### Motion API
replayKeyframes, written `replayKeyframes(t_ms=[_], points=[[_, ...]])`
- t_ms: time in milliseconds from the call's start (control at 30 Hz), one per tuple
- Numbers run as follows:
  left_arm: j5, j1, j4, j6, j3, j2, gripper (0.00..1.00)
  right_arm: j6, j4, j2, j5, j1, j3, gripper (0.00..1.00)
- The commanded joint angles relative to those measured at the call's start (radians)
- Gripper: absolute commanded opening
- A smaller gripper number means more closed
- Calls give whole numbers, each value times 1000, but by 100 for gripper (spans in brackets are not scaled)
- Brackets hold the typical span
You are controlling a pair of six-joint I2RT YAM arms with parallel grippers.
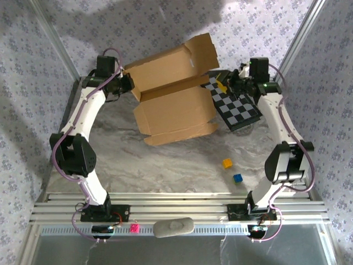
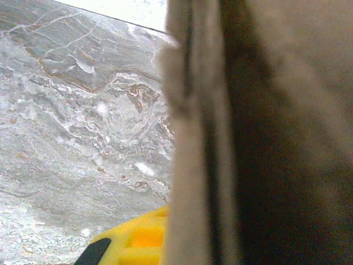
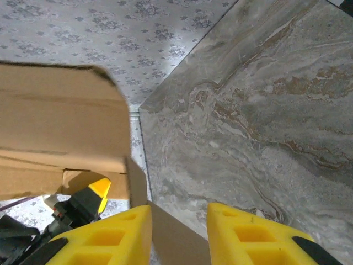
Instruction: Fold the paper box
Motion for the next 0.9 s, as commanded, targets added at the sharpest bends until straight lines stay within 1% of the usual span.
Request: replayKeyframes(t_ms=[0,200,433,567,867], points=[[42,5,-4,-28,49,-3,0,23,92,39,-43,16,38,33],[44,6,8,-45,44,-1,0,33,94,106,-47,62,112,31],[38,6,13,-51,50,7,0,29,86,106,-52,97,131,31],[40,6,10,-52,60,15,0,18,81,111,-57,109,129,34],[49,6,6,-72,93,41,0,-4,65,136,-72,133,153,36]])
